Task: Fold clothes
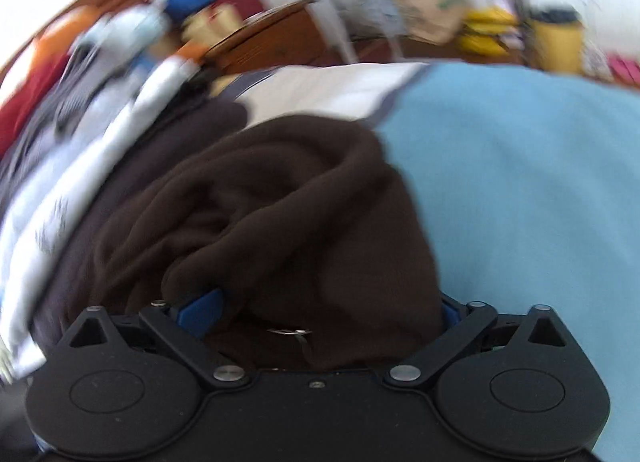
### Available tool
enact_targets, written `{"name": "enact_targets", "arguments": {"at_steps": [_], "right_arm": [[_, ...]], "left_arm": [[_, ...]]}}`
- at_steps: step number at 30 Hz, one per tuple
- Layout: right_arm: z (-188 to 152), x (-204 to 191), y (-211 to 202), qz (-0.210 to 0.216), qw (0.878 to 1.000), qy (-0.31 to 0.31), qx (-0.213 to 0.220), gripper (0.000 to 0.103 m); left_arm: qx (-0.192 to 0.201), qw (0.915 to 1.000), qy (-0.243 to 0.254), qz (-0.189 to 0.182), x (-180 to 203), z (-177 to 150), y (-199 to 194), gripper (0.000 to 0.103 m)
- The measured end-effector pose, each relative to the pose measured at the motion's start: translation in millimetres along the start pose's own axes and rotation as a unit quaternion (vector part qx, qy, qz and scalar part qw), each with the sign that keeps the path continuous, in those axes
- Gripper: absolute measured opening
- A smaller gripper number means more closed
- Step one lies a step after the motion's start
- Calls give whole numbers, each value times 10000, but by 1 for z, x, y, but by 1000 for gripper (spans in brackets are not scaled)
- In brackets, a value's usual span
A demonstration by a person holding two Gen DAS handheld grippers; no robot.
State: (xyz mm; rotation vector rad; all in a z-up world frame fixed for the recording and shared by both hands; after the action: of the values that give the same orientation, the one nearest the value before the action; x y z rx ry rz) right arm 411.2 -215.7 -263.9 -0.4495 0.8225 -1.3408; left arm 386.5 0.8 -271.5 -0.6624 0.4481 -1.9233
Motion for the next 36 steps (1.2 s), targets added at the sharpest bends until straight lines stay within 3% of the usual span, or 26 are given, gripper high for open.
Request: {"name": "enact_targets", "arguments": {"at_steps": [1, 2, 3, 4, 8, 11, 18, 21, 25, 28, 31, 36], "right_arm": [[-3, -7, 1, -49, 9999, -107, 27, 57], [-4, -11, -3, -85, 9999, -100, 84, 49], [-5, -15, -10, -66, 9998, -85, 187, 33], [-7, -18, -21, -46, 9995, -127, 294, 29], [-20, -32, -81, -72, 9962, -535, 677, 26], [-37, -34, -131, -222, 9925, -772, 919, 26], [-62, -7, -247, -1033, 9793, -1056, 1386, 25], [-61, 3, -298, -1251, 9720, -1131, 1634, 25], [-66, 25, -364, -1334, 9626, -830, 2206, 25], [-77, 49, -400, -1388, 9568, -444, 2514, 25], [-88, 74, -435, -1488, 9571, -147, 2481, 25], [-82, 84, -507, -1346, 9464, -364, 2915, 24]], "left_arm": [[45, 10000, 0, -41, 0, 1, 2, 73], [52, 9999, -40, -141, 1, 1, 1, 58], [32, 9995, -112, -286, 4, 1, -1, 34], [11, 9989, -183, -431, 7, 1, -3, 25], [131, 9986, 1, -505, 23, 7, -24, 22], [282, 9966, 32, -774, 47, 12, -47, 21], [518, 9868, 906, -1238, 132, -6, -117, 21], [720, 9798, 1394, -1239, 166, -10, -148, 20], [1072, 9740, 1229, -1572, 202, -8, -188, 20], [1405, 9740, 1219, -1292, 223, -14, -213, 19], [1707, 9716, 1250, -1056, 240, -12, -248, 19], [2090, 9645, 878, -1354, 259, 19, -309, 19]]}}
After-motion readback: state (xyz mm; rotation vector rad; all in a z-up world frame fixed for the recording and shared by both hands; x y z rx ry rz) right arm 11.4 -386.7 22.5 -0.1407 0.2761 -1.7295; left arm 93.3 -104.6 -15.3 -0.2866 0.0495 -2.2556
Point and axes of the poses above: each gripper's, at about its wrist camera, not at the fingertips, and y roughly the way its jaws point, x to its right, z to its top, the point moved 7 cm from there along y, roughly the way its jaws point, and after that the axes turned 10 degrees about -z, right-handed, at the moved point
